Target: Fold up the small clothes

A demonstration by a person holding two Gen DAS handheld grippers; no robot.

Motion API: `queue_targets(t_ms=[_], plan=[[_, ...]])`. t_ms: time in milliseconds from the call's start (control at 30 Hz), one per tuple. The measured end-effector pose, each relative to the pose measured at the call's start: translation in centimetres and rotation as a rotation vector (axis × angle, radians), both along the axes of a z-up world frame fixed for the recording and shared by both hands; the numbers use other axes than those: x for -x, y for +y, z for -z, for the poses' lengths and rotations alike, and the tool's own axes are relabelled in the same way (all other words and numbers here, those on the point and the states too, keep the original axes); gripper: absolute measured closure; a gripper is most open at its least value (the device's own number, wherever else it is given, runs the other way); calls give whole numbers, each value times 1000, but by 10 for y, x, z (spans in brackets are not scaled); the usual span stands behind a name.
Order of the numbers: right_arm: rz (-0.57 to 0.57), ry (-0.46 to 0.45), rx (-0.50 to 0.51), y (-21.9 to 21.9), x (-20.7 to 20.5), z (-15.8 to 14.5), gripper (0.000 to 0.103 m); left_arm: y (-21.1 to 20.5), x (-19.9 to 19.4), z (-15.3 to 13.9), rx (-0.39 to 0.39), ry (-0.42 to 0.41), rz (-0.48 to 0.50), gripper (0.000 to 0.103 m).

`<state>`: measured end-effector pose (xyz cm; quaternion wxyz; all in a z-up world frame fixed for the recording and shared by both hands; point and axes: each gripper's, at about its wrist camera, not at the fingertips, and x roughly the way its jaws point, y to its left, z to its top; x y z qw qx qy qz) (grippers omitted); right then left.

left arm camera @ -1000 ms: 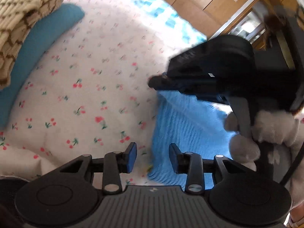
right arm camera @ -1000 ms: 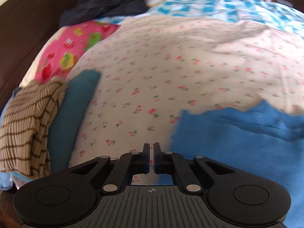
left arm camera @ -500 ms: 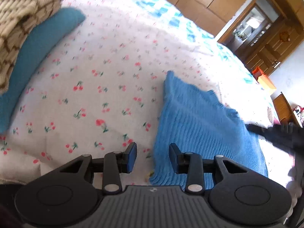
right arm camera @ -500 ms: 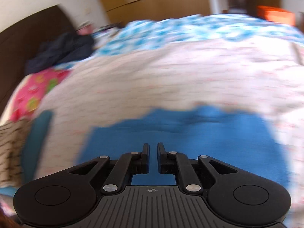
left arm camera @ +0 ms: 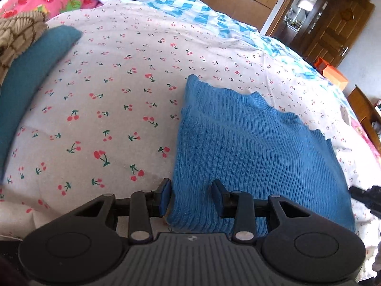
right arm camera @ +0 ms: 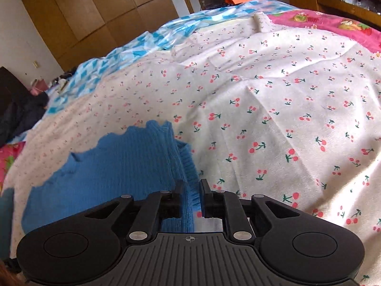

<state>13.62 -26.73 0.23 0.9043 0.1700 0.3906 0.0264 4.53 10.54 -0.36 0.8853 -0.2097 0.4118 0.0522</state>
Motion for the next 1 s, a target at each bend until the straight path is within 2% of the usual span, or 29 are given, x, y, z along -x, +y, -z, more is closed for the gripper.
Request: queue_targets(t_ms=[67,167,267,367,467,667,800,900,1000], plan=[[-35,8,0,4,-7,3,68,-3,-1,-2,-12,2,6,61],[-76,17,18,14,-17,13,72,-6,-4,-3,-30,8,9,59],[-48,28,14,5,-21,21,79,-4,-7,1,-26,34,-1,59],[-9,30,-11,-8,-15,25,79,0,-6,8,-4,55,-27,58],[-8,29,13,-10,-11,26,80,1,2,5,8,50,-59,58],[-32,18,91,2,-6,9,75,2,18,1,29,43,-95,58],[-55,-40,136,12,5,-15,72,6,23,0,61,26,-112,58],[-122,-60,152,34,9,-29,72,10,24,0,96,19,-119,57],[-215,-48,145,71,4,-35,72,9,24,1,94,15,-111,57]])
